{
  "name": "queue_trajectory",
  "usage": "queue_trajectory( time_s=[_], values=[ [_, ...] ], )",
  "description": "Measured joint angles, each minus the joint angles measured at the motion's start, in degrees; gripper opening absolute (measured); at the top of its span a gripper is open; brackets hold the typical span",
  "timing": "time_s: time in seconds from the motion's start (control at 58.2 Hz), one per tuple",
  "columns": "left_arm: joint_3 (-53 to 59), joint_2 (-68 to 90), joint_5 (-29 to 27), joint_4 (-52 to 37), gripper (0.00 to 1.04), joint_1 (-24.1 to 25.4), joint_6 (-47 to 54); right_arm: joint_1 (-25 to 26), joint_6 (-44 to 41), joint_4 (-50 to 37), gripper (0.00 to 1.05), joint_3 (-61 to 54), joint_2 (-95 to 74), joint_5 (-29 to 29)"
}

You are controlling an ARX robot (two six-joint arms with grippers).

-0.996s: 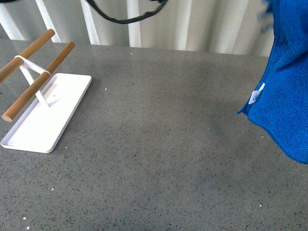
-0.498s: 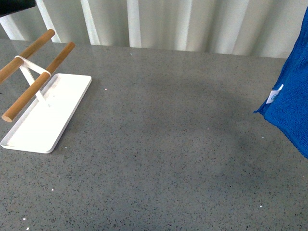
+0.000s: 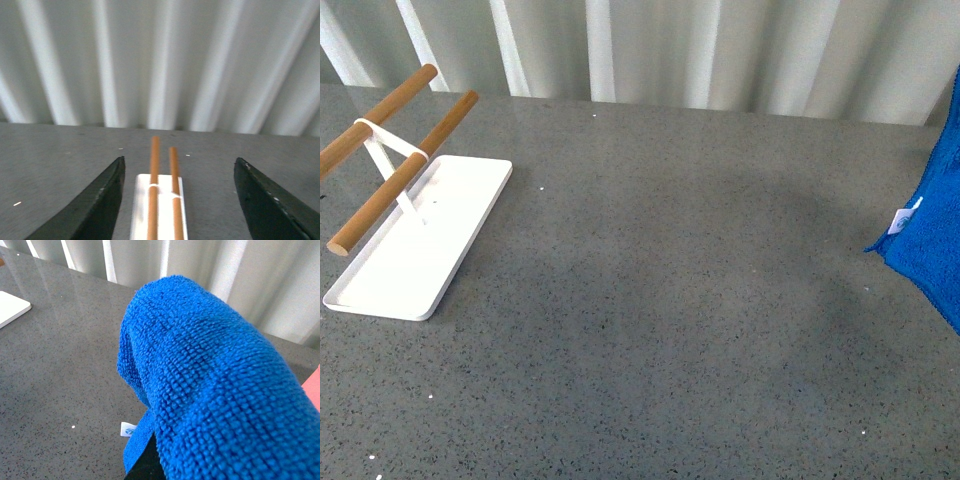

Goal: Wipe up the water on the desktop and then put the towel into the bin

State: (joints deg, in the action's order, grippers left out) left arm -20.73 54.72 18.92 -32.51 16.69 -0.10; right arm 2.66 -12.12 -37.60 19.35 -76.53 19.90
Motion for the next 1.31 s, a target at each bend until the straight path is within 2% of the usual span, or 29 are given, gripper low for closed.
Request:
queue_trajectory(
  time_s=[0.172, 0.258, 0.326, 0.498, 0.722, 0.773, 0.893, 1.031, 1.306],
  values=[
    [8.28, -11.56, -2.89, 1.73, 0.34, -0.2, -0.02, 0.0, -0.09, -0.5, 0.04, 0.37, -1.64, -2.21],
    [11.28, -15.06, -5.53, 2.91, 0.14, -2.75, -0.02, -0.02, -0.11, 0.66, 0.04, 1.42, -2.71, -4.68],
    [12.52, -17.0, -6.93, 3.63, 0.03, -4.22, -0.09, -0.02, -0.13, 2.1, 0.04, 2.69, -4.0, -7.28],
    [14.69, -21.68, -9.94, 5.68, 0.04, -7.3, -0.09, -0.66, -0.96, 8.09, 0.04, 7.02, -8.9, -13.88],
    [16.94, -27.15, -13.18, 9.05, 0.04, -10.56, -0.09, -3.54, -1.16, 14.16, 0.04, 11.91, -14.01, -14.91],
    [17.31, -28.59, -17.44, 10.1, 0.04, -13.35, -0.11, -4.39, -1.14, 15.34, 0.04, 12.76, -14.32, -15.02],
    [18.14, -31.63, -18.64, 12.13, 0.04, -16.41, -0.09, -6.49, -0.07, 19.54, 0.04, 15.78, -15.63, -15.82],
    [19.45, -34.27, -18.86, 12.79, 0.04, -16.72, -0.07, -7.26, 4.09, 24.02, 0.04, 20.15, -20.04, -16.74],
    [19.45, -39.17, -18.93, 16.74, 0.04, -16.72, -0.11, -7.3, 11.61, 24.85, 0.04, 22.64, -29.16, -17.31]
  ],
)
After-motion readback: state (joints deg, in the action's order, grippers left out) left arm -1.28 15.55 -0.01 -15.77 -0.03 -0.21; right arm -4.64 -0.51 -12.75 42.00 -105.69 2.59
